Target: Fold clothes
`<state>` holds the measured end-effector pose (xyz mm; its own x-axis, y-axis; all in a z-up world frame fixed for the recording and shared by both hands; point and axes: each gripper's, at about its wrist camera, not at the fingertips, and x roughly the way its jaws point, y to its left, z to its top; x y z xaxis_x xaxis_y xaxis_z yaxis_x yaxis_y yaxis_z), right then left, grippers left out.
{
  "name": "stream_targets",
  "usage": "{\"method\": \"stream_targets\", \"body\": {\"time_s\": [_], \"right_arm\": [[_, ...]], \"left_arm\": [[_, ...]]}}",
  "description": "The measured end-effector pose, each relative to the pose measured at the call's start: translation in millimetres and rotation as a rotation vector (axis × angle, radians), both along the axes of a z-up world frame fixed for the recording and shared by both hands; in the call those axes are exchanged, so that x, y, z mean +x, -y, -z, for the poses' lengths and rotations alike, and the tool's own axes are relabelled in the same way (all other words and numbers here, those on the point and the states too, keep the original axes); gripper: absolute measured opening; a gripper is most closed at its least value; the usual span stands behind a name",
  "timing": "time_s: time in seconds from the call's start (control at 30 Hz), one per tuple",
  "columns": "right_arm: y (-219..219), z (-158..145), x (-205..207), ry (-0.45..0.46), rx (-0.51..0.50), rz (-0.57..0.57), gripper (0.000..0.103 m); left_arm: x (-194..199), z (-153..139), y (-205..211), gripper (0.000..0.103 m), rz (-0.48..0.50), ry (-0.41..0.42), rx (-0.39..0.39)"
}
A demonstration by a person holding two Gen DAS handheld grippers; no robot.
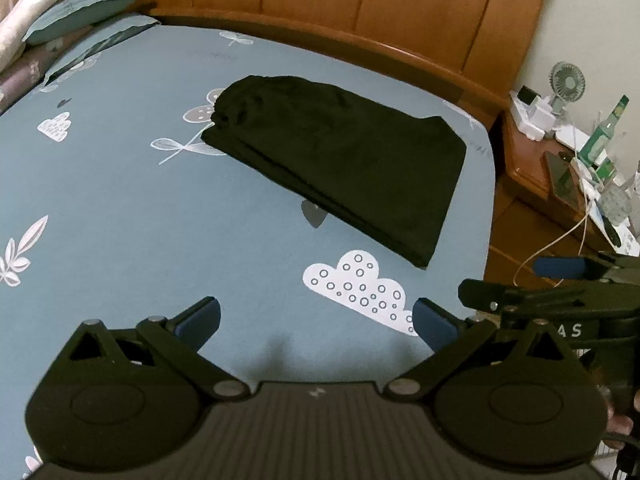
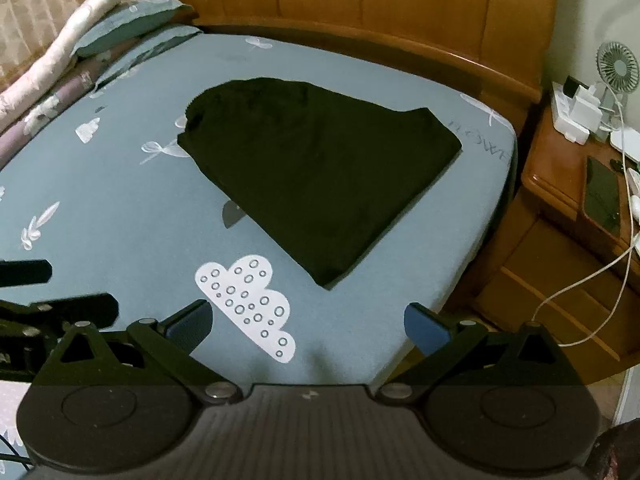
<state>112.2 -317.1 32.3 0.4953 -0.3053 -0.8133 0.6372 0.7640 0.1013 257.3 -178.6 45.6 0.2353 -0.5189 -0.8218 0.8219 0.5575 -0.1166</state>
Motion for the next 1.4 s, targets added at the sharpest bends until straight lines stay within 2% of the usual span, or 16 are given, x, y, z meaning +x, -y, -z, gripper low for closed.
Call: {"method": "stream_targets", "body": {"time_s": [0.27,1.4], "right_arm": [[-0.6,3.5,-0.1,-0.018,-0.002,-0.002,0.103],[5.1,4.1,3.8,-0.017,-0.005,0.011,0.103]], "left_arm": [[-3.3,3.5,5.7,0.102,-0.001,0.005,0.034],[-0.3,6.2,16.1,0.102,0.029,0.013,0.047]]}}
